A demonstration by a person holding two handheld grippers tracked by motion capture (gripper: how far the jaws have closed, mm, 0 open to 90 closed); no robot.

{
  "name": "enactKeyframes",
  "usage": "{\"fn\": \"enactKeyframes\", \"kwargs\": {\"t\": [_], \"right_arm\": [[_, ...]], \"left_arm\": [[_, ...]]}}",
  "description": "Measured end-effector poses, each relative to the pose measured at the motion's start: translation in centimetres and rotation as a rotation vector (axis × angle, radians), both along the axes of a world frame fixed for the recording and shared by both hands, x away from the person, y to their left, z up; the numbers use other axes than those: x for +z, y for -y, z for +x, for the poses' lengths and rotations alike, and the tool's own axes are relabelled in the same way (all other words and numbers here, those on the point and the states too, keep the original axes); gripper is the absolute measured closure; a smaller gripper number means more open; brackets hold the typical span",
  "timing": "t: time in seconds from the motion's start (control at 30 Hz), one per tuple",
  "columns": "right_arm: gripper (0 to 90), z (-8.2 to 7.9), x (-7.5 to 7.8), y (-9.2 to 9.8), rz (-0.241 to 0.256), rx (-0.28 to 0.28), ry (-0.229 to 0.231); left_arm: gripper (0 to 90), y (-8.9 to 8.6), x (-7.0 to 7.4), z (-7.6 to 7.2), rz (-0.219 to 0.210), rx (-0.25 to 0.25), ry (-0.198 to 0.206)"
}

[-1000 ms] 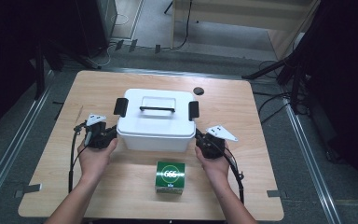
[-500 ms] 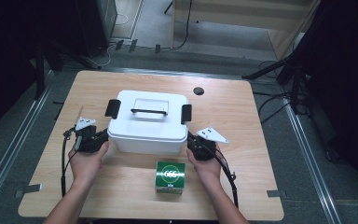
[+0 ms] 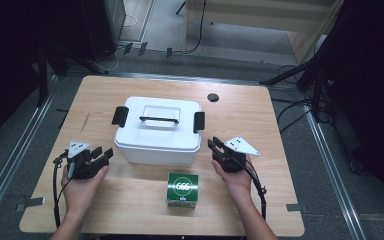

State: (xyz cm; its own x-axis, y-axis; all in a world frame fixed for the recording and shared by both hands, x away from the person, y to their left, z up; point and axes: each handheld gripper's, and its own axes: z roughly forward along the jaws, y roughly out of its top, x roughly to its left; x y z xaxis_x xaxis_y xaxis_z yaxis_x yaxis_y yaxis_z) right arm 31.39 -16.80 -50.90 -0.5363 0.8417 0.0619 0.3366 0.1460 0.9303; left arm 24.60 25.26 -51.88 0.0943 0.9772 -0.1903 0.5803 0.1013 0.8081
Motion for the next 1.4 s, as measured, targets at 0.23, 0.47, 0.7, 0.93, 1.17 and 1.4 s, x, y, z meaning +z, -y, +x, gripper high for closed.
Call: {"fn": "enactKeyframes", "kwargs": {"t": [0.23,0.47,0.7,0.93,1.17,1.4], "right_arm": [[67.7,-0.2,1.2,3.1,-0.087,-0.028,0.007],[39.5,-0.4,3.0,4.8,-0.137,-0.031,-0.01],[9.5,0.4,6.3,4.6,-0.255,0.121,-0.071],[11.4,1.9,9.7,3.7,-0.386,0.3,-0.095],[12.6,3.2,11.2,2.0,-0.511,0.404,-0.115],[15.5,4.3,12.2,0.4,-0.58,0.496,-0.145]], "left_arm": [[13.0,-0.5,-1.2,-2.4,0.066,0.026,0.034],[6.8,-2.3,-2.0,-3.9,0.089,0.022,0.092],[2.2,-3.0,-2.7,-3.8,0.08,0.029,0.099],[2.3,-2.5,-3.0,-3.9,0.122,0.029,0.122],[2.3,-2.1,-3.2,-3.6,0.155,0.042,0.107],[2.3,-2.8,-3.1,-3.6,0.088,0.038,0.111]]}}
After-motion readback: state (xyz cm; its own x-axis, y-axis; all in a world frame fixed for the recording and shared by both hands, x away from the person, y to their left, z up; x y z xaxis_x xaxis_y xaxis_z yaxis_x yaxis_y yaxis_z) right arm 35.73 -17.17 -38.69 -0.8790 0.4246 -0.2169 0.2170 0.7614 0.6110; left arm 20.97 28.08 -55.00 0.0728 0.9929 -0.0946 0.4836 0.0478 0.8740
